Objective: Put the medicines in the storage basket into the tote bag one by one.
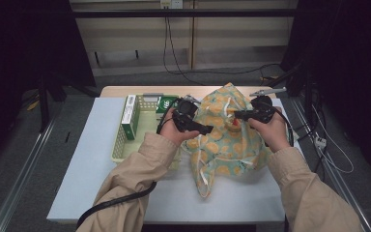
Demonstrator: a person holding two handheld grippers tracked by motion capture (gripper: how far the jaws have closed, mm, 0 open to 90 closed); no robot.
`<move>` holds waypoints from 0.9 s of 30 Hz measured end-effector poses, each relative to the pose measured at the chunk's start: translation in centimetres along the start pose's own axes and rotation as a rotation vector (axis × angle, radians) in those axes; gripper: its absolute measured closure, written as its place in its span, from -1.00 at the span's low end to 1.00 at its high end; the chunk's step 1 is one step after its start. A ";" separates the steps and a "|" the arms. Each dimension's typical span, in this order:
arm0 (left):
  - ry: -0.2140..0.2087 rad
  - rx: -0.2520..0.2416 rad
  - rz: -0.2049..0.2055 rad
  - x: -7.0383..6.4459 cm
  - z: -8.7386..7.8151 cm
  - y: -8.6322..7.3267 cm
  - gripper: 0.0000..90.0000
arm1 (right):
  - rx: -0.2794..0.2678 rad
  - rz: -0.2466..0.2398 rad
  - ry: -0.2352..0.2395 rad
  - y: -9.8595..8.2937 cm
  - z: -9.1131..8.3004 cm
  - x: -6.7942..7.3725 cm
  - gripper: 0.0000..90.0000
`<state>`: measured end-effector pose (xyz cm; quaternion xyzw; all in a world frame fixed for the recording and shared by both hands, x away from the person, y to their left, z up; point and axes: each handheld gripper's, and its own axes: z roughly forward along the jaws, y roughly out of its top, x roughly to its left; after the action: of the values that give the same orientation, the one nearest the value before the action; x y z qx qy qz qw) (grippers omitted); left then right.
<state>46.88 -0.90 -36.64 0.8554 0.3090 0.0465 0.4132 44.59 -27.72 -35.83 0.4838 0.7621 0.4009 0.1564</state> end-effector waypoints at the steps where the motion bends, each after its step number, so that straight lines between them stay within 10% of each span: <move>1: 0.006 -0.003 -0.001 0.2 -0.3 -0.1 -0.77 | 0.000 0.000 0.001 0.0 0.0 0.0 1.00; 27: 0.213 -0.025 -0.036 8.1 -4.1 -1.2 -0.79 | -0.013 -0.016 0.022 0.0 -0.6 0.3 1.00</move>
<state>51.44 7.01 -36.28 0.8346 0.3658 0.1336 0.3895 44.08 -27.75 -35.36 0.4723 0.7649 0.4099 0.1543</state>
